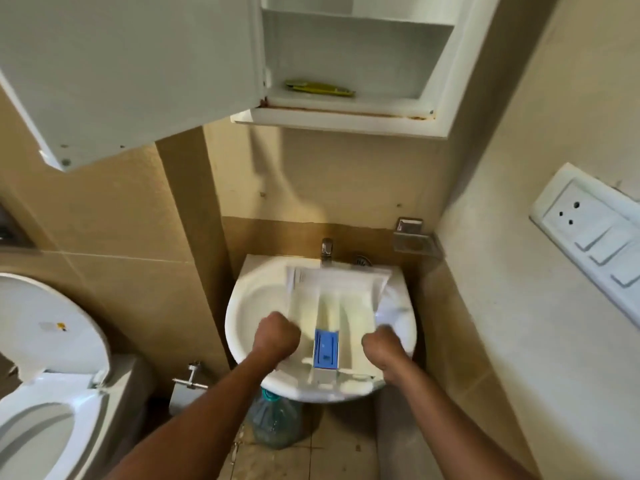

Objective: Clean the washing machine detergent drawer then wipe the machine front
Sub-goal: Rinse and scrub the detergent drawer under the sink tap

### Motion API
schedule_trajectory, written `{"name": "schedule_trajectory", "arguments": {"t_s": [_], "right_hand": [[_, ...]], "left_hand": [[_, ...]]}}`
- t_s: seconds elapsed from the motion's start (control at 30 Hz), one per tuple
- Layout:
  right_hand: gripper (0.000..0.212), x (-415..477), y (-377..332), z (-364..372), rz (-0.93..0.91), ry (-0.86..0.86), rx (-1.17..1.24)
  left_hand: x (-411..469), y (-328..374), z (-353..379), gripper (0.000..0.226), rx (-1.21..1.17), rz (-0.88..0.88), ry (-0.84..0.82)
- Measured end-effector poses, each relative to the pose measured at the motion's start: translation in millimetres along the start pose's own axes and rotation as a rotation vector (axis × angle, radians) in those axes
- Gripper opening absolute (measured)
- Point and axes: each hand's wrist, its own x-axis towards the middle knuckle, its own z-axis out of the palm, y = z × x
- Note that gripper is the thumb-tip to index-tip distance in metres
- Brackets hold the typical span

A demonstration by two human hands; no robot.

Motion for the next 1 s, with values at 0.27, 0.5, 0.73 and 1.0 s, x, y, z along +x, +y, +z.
{"name": "schedule_trajectory", "arguments": {"t_s": [0.27,0.5,0.73,1.0], "right_hand": [[0.024,-4,25,7,0.127,-0.257,-0.038],[0.014,-29,-66,-71,-0.653,-0.017,-0.250],[0.054,-6,-127,-104,-0.628,-0.217,-0.822],[0.029,25,-59,-69,-0.314,-0.375,-0.348]], "left_hand": [[23,-8,-7,0.030,0.280,0.084,-0.159],[50,77,-77,0.028,0.672,0.556,-0.059],[34,171,-96,0.025,1.171,1.089,0.009],[27,125,-76,0.087,0.668,1.038,0.272]]}}
